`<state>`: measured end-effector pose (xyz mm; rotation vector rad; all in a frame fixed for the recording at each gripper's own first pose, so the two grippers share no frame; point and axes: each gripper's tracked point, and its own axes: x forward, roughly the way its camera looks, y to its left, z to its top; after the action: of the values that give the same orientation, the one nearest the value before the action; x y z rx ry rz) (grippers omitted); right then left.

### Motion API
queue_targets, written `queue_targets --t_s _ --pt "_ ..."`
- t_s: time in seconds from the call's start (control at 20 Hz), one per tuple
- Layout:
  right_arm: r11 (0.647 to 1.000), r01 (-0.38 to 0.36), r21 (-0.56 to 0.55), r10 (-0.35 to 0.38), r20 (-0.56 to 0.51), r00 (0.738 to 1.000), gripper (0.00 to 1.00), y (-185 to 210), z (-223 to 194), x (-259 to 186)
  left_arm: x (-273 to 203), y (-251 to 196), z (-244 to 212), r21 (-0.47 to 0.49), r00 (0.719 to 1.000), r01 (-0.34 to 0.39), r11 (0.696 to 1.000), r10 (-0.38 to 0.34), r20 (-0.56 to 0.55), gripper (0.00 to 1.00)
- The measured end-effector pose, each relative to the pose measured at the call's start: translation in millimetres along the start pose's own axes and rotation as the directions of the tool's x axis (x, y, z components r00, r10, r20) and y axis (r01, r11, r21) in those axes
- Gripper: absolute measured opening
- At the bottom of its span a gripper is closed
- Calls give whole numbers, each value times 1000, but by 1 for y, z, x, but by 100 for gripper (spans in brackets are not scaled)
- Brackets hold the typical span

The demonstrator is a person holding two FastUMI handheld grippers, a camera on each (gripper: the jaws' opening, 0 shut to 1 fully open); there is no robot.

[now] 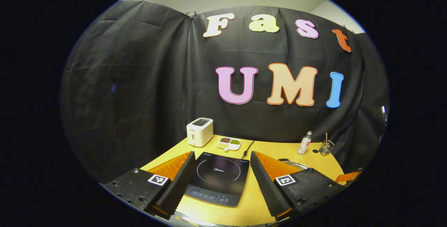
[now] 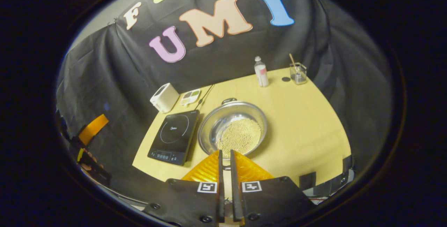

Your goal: First push the handle of the pot to place it horizontally, then grasp the pot with both hands and set it on the induction cooktop.

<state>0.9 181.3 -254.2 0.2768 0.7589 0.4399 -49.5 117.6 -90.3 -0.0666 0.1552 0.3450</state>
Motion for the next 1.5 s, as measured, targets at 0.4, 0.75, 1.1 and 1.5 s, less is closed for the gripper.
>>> queue_targets --t_s 0.4,0.75,1.1,1.5 --pt "995 -49 89 70 -249 966 12 48 -79 45 13 27 -17 6 999 4 1000 -3 -36 95" --pt "990 -18 141 70 -372 926 12 73 -109 95 27 45 -38 1 997 29 1000 -29 -75 95" --pt "991 104 89 -58 -419 906 11 42 -121 140 41 54 -50 11 994 38 999 -37 -102 95" --pt "980 191 49 -156 -399 904 8 4 -119 140 55 44 -62 30 988 93 995 -89 -125 96"
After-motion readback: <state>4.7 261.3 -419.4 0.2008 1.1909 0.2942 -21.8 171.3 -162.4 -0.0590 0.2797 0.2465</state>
